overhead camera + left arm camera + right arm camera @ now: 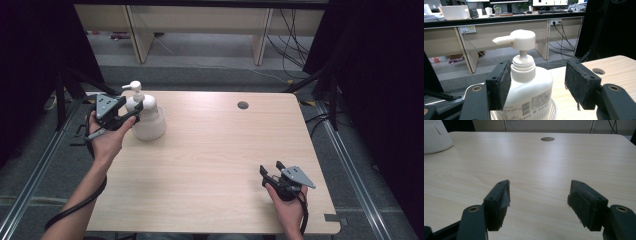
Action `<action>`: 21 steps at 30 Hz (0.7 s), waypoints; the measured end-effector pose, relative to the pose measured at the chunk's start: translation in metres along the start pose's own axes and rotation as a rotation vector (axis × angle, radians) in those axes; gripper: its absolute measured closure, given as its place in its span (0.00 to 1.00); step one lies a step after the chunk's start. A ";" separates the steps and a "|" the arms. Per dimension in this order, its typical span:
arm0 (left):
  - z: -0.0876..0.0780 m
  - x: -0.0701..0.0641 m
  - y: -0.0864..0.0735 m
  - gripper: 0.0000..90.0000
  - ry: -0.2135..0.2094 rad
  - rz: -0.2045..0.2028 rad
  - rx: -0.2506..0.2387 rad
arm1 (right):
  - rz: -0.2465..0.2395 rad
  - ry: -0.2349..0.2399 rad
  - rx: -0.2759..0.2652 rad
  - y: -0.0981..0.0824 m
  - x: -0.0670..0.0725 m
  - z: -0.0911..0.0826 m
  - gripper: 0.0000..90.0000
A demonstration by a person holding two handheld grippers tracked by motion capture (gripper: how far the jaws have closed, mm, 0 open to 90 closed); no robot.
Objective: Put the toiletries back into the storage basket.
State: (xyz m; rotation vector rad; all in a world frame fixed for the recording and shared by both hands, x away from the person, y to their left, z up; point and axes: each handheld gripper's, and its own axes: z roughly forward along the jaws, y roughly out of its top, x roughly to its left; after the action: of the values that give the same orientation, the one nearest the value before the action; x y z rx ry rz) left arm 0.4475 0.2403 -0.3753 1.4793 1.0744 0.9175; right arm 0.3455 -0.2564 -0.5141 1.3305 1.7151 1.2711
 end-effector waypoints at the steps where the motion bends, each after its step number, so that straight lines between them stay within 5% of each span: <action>1: 0.000 0.000 0.000 0.41 0.000 0.000 0.000 | 0.001 -0.008 0.004 0.000 0.000 0.000 0.38; 21: -0.024 -0.004 -0.027 0.41 -0.017 -0.001 0.012 | 0.000 -0.003 -0.001 0.000 0.000 0.000 0.38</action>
State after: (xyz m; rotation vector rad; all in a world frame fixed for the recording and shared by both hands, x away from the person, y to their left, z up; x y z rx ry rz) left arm 0.4195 0.2453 -0.3976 1.4936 1.0701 0.8978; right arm 0.3454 -0.2563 -0.5141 1.3307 1.7126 1.2693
